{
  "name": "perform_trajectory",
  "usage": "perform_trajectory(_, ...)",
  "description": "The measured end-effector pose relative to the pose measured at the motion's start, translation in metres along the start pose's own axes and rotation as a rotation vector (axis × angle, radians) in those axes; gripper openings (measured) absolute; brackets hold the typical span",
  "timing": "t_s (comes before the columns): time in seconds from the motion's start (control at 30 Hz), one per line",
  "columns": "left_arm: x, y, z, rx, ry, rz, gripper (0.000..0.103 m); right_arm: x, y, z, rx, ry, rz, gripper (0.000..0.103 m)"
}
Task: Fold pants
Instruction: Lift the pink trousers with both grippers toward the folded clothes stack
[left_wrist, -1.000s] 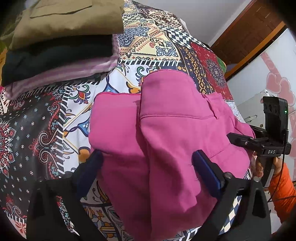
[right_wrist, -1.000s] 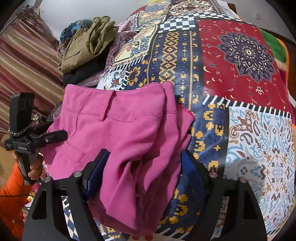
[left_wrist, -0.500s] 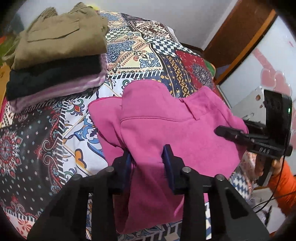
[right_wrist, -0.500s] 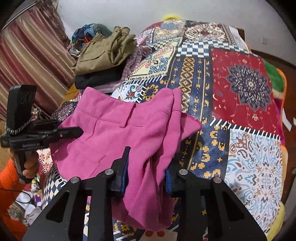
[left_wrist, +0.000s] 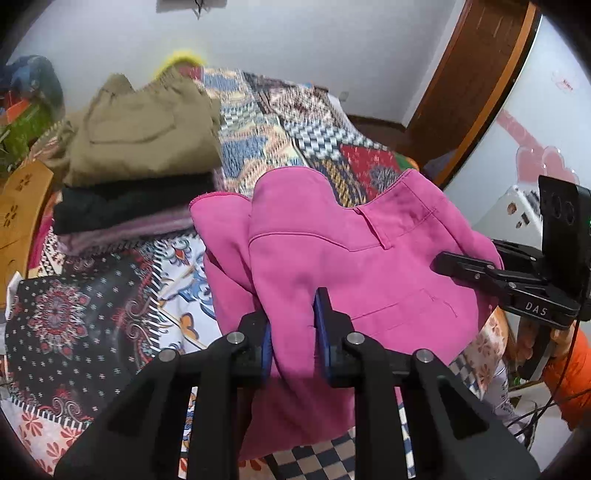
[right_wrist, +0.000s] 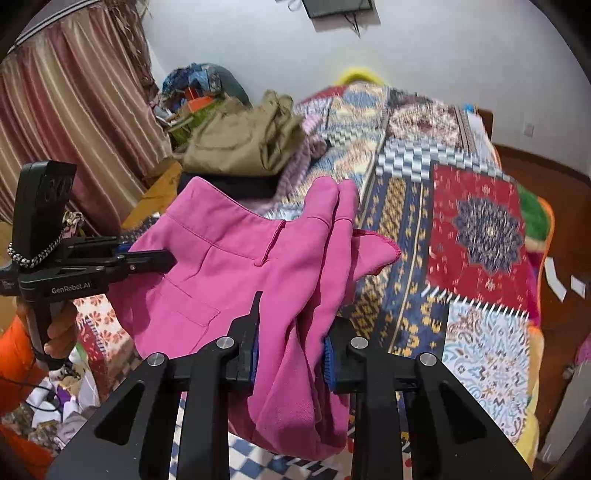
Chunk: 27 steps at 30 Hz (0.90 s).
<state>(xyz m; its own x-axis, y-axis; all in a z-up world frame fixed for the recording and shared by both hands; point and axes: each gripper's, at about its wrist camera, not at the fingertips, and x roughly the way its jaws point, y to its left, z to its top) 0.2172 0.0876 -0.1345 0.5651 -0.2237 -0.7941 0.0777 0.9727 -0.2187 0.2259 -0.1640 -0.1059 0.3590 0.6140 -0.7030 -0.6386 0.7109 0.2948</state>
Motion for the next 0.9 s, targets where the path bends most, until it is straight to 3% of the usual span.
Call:
perform_trajectory(0.47, -0.084, 0.022, 0.046, -0.010, -0.217, 0.073, 0.020, -0.031, 0.053, 0.068, -0.107, -0.193, 0.007, 0.023)
perform_trajectory(0.9, -0.115, 0.084, 0.105, -0.072, -0.337, 0.152, 0.020, 0.006, 0.089, 0.140, -0.171, -0.296, 0.034, 0.023)
